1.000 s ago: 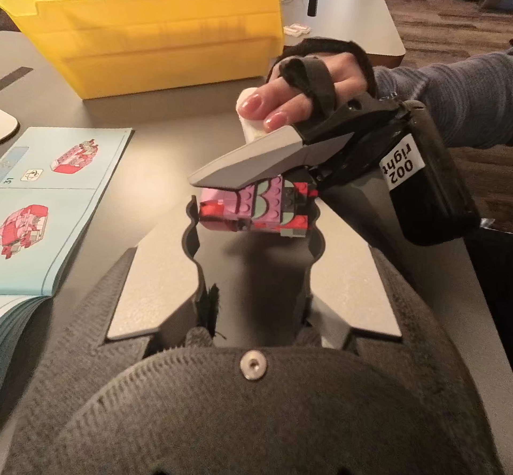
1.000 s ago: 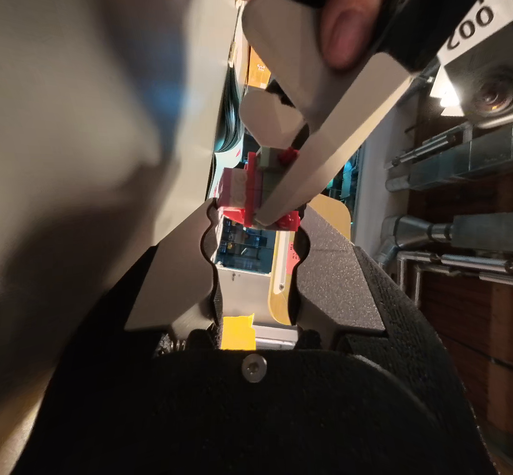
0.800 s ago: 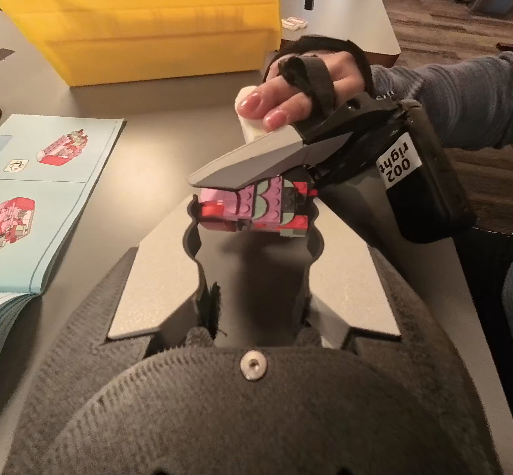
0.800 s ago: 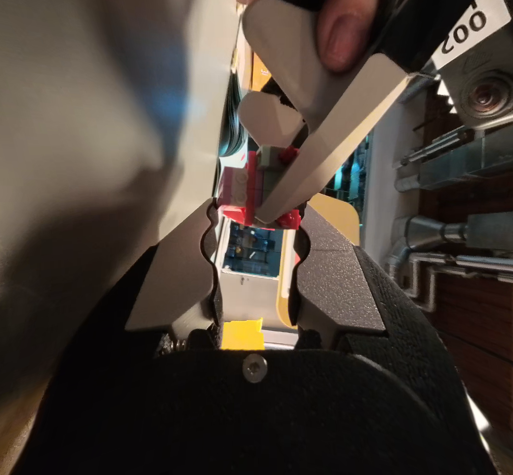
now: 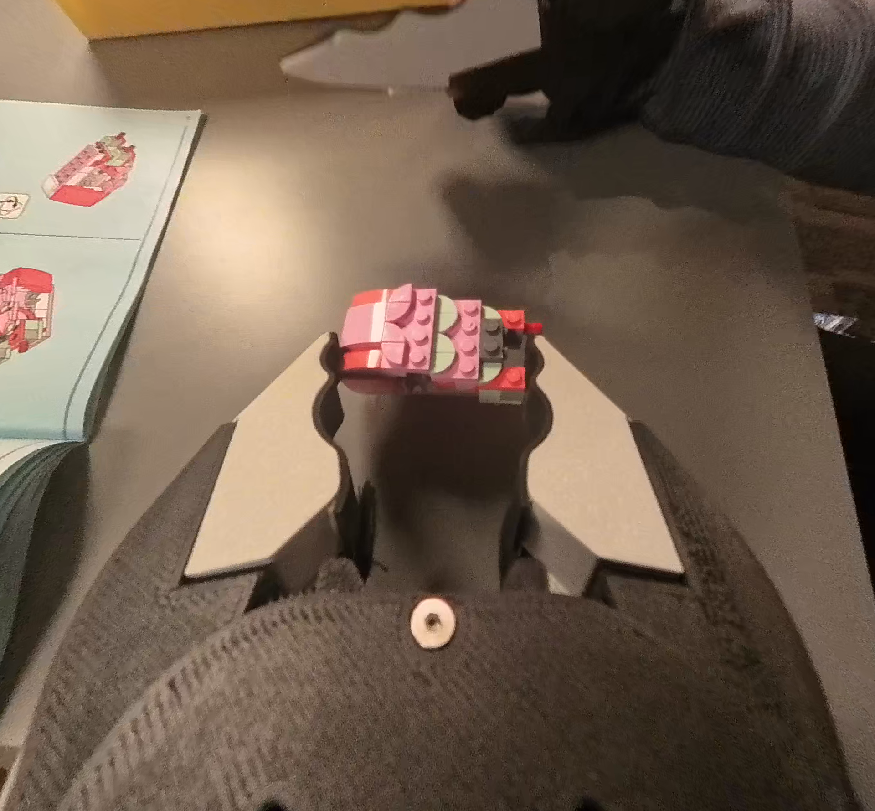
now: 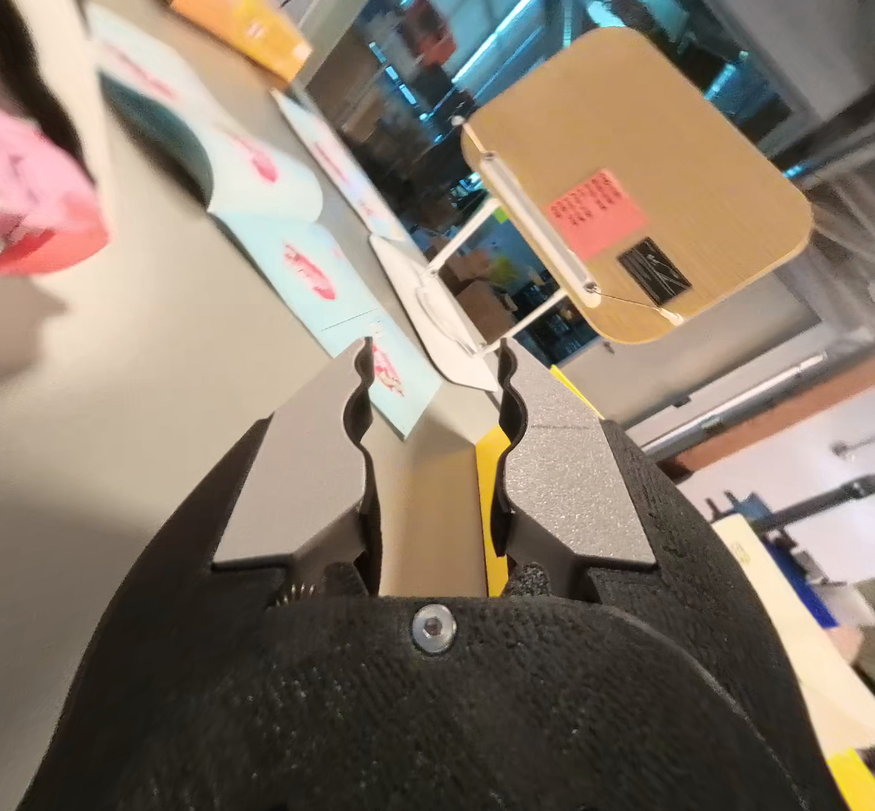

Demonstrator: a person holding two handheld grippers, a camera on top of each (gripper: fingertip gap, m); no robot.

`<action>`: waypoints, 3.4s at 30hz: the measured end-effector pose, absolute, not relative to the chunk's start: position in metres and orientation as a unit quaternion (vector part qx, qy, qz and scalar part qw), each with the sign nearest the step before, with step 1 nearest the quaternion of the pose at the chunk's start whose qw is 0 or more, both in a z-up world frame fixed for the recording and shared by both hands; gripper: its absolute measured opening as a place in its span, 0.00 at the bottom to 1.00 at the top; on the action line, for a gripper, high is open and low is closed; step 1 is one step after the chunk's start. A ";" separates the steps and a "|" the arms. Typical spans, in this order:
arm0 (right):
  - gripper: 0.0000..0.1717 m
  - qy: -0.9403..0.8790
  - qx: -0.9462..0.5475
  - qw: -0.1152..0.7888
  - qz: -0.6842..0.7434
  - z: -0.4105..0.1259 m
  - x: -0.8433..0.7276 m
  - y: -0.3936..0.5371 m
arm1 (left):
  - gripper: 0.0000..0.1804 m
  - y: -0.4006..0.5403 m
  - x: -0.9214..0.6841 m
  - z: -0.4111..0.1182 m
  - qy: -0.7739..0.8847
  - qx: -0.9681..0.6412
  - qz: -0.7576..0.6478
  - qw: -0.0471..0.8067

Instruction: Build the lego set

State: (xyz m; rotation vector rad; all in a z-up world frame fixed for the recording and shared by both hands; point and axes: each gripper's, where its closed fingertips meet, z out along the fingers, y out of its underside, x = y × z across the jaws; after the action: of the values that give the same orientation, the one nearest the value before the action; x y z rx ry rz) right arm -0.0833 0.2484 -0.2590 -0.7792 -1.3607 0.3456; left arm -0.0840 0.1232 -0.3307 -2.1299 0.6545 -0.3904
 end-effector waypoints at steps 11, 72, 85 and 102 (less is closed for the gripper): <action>0.28 -0.601 -0.360 0.694 0.166 -0.259 -0.085 0.248 | 0.43 0.125 -0.077 -0.335 0.292 -0.847 -0.117 0.428; 0.00 -0.503 -0.400 0.754 0.135 -0.238 -0.057 0.284 | 0.04 0.120 -0.086 -0.226 0.257 -0.617 0.057 0.741; 0.00 -0.569 -0.345 0.745 0.046 -0.255 -0.073 0.273 | 0.04 0.122 -0.087 -0.229 0.252 -0.621 0.048 0.741; 0.00 -0.493 -0.434 0.753 -0.043 -0.251 -0.094 0.298 | 0.04 0.122 -0.101 -0.224 0.197 -0.623 -0.001 0.757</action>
State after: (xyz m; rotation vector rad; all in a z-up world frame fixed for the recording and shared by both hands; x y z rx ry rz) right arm -0.0939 0.2980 -0.2506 -0.9471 -1.0752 -0.0945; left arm -0.1006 0.1217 -0.2236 -1.3574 0.4304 -0.0011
